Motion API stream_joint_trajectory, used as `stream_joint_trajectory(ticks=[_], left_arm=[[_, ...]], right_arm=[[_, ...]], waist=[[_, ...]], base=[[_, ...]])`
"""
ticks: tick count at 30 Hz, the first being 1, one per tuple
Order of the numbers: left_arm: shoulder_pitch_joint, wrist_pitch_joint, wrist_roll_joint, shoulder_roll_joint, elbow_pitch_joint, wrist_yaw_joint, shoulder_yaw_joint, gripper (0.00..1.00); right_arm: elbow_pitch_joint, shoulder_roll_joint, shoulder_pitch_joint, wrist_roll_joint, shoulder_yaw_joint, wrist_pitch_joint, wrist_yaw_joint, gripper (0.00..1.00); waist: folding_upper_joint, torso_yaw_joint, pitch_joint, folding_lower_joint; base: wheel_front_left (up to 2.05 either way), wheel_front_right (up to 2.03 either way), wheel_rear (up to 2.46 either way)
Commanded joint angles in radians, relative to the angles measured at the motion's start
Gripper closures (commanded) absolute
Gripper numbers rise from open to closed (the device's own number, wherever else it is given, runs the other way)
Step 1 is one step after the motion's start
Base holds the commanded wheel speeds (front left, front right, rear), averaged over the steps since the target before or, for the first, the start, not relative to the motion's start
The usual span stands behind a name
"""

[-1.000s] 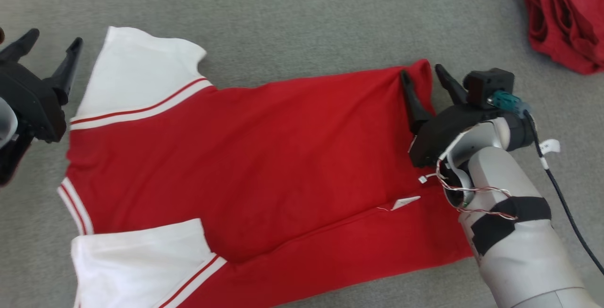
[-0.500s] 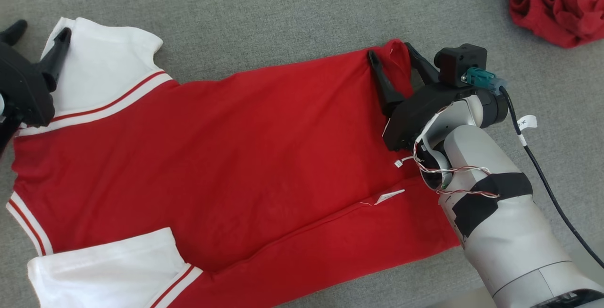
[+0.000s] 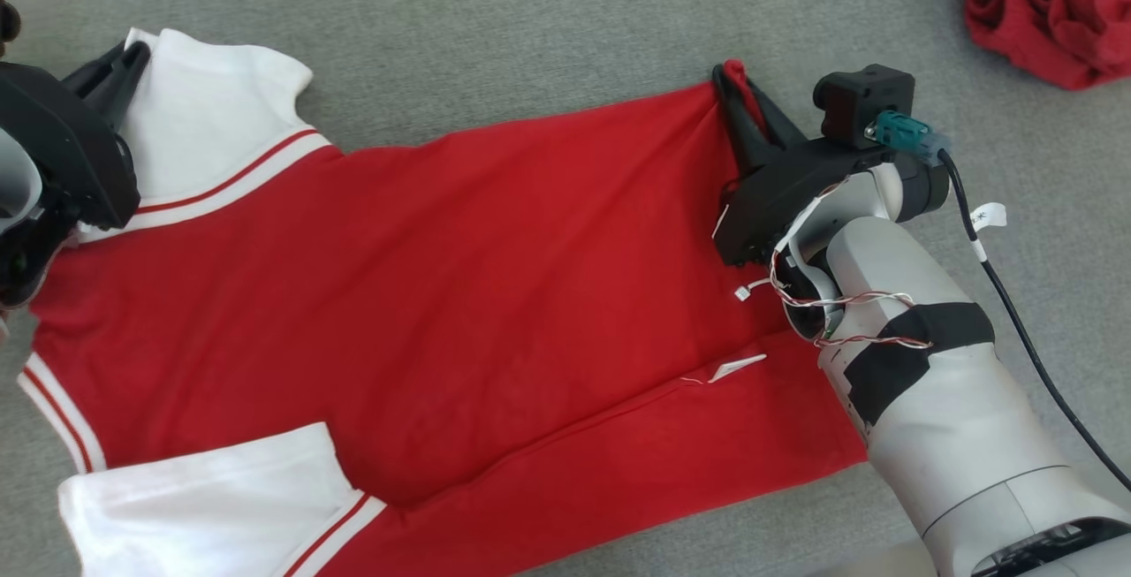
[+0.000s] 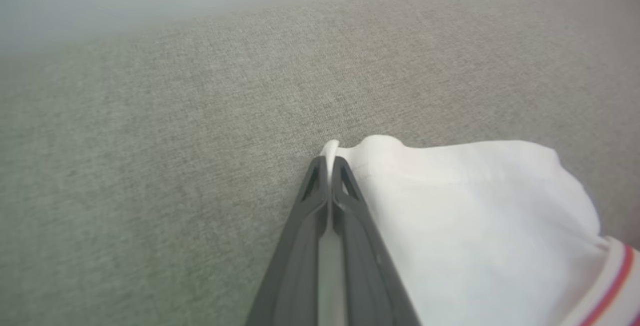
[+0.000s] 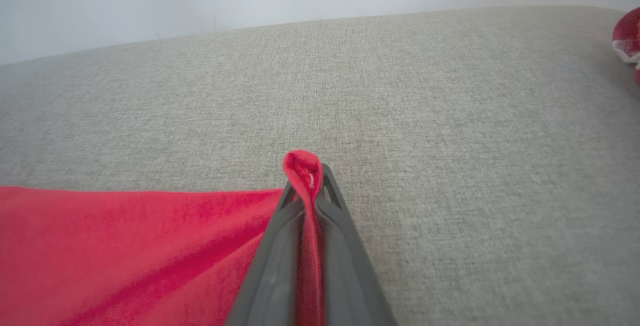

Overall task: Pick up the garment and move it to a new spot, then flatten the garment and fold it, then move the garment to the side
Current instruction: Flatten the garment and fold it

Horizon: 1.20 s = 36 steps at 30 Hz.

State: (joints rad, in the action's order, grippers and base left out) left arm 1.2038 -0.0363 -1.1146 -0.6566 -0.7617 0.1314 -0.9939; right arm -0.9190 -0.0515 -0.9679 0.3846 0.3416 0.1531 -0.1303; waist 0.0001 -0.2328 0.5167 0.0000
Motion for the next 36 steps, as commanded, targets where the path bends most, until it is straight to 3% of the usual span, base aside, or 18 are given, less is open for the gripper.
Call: stream_joint_trajectory(ticks=[1, 11, 20, 25, 31, 36], left_arm=[[-0.009, 0.024, -0.025, -0.007, 0.002, -0.002, -0.003, 1.00], [-0.023, 0.196, -0.079, -0.041, 0.101, -0.002, -0.032, 1.00], [-0.177, 0.300, -0.113, -0.104, 0.332, -0.001, 0.003, 1.00], [-0.355, 0.300, -0.053, -0.089, 0.480, -0.019, 0.155, 1.00], [-0.623, 0.300, 0.053, -0.039, 0.638, -0.070, 0.338, 1.00], [-0.831, 0.300, 0.106, 0.019, 0.702, -0.084, 0.451, 1.00]], right_arm=[[-0.008, 0.001, -0.013, -0.011, -0.006, 0.022, 0.000, 1.00], [-0.020, -0.054, 0.022, -0.028, -0.020, 0.092, 0.000, 1.00], [0.063, -0.149, 0.158, 0.008, -0.013, 0.112, 0.000, 1.00], [0.150, -0.194, 0.260, 0.031, -0.036, 0.112, 0.000, 1.00], [0.264, -0.221, 0.397, 0.036, -0.065, 0.111, 0.000, 1.00], [0.336, -0.236, 0.492, 0.047, -0.081, 0.111, 0.000, 1.00]], waist=[[-0.0001, 0.013, -0.009, 0.0000], [-0.0001, 0.084, -0.089, 0.0000], [-0.0001, 0.174, -0.176, 0.0000], [-0.0001, 0.222, -0.211, 0.0000], [-0.0001, 0.250, -0.255, 0.0000], [-0.0001, 0.258, -0.281, 0.0000]], base=[[0.00, 0.00, 0.00], [0.00, 0.00, 0.00], [0.00, 0.00, 0.00], [0.00, 0.00, 0.00], [0.00, 0.00, 0.00], [0.00, 0.00, 0.00]])
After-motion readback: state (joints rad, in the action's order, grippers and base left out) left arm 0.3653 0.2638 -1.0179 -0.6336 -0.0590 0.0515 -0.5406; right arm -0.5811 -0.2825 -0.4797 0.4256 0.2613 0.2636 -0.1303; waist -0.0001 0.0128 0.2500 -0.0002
